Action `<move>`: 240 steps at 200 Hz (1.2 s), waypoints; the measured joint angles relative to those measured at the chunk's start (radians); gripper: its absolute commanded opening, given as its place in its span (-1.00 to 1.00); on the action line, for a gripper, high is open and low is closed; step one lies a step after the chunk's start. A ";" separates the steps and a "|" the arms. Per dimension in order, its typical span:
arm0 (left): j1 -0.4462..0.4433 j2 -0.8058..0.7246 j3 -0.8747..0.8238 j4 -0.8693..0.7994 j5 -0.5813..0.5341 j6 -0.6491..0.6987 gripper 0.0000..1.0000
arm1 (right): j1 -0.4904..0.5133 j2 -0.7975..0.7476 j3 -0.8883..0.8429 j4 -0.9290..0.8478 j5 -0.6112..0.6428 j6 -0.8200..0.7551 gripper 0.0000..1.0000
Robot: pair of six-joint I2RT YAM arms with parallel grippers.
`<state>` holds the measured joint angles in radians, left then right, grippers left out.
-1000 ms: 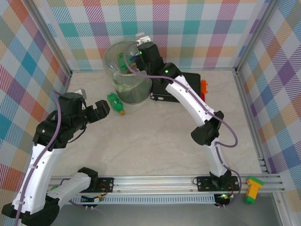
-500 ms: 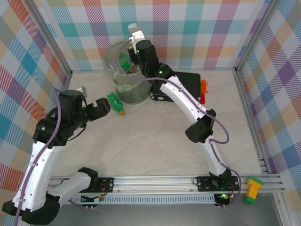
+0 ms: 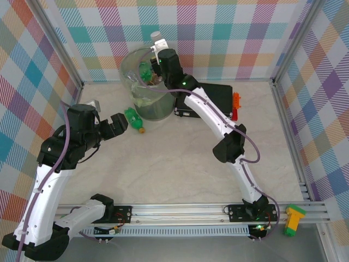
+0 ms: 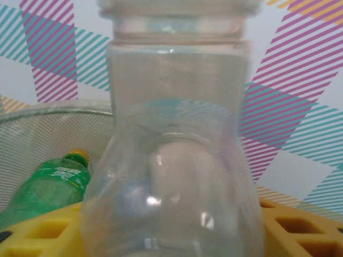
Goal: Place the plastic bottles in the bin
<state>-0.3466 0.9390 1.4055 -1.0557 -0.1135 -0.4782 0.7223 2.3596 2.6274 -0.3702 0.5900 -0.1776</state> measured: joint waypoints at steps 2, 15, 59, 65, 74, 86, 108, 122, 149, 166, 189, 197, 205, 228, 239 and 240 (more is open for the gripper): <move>0.000 0.000 0.000 0.000 0.000 0.000 0.99 | -0.001 0.000 0.000 -0.001 0.000 -0.001 0.53; 0.000 0.000 0.000 0.000 0.000 0.000 0.99 | -0.004 0.000 0.000 -0.004 0.001 0.001 1.00; 0.000 0.001 0.000 0.000 0.000 0.000 0.99 | -0.004 0.000 0.000 -0.015 0.000 0.009 0.98; 0.000 0.001 0.000 0.000 0.000 0.000 0.99 | -0.003 0.000 0.000 -0.015 0.000 0.011 0.98; 0.000 0.001 0.000 0.000 0.000 0.000 0.99 | -0.003 0.000 0.000 -0.016 -0.004 0.013 0.98; 0.000 0.001 0.000 0.000 0.000 0.000 0.99 | -0.003 0.000 0.000 -0.016 -0.007 0.019 0.98; 0.000 0.001 0.000 0.000 0.000 0.000 0.99 | -0.003 0.000 -0.001 -0.016 -0.012 0.034 0.98; 0.000 0.001 0.000 0.000 0.000 0.000 0.99 | -0.003 -0.002 -0.003 -0.020 -0.016 0.042 0.98; 0.000 0.001 0.000 0.000 0.000 0.000 0.99 | -0.003 -0.014 -0.010 -0.048 -0.026 0.071 0.98; 0.000 0.002 -0.001 0.001 0.000 -0.002 0.99 | -0.002 -0.034 -0.014 -0.072 -0.034 0.099 0.98; 0.000 0.003 -0.008 0.010 0.000 -0.003 0.99 | -0.001 -0.084 -0.036 -0.102 -0.047 0.143 0.98; 0.000 0.004 -0.013 0.011 0.000 -0.005 0.99 | 0.000 -0.109 -0.054 -0.111 -0.050 0.158 0.98; 0.000 0.005 -0.020 0.013 0.000 -0.008 0.99 | 0.002 -0.138 -0.077 -0.122 -0.053 0.177 0.98; 0.000 0.003 -0.057 0.021 0.000 -0.032 0.99 | 0.012 -0.219 -0.147 -0.153 -0.061 0.229 0.98; 0.000 0.003 -0.082 0.031 0.000 -0.045 0.99 | 0.018 -0.255 -0.180 -0.173 -0.066 0.254 0.98; 0.000 0.003 -0.085 0.034 0.000 -0.047 0.99 | 0.019 -0.260 -0.185 -0.175 -0.067 0.257 0.98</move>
<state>-0.3466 0.9424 1.3209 -1.0218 -0.1131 -0.5255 0.7414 2.0998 2.4424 -0.5449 0.5228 0.0795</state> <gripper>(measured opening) 0.995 0.990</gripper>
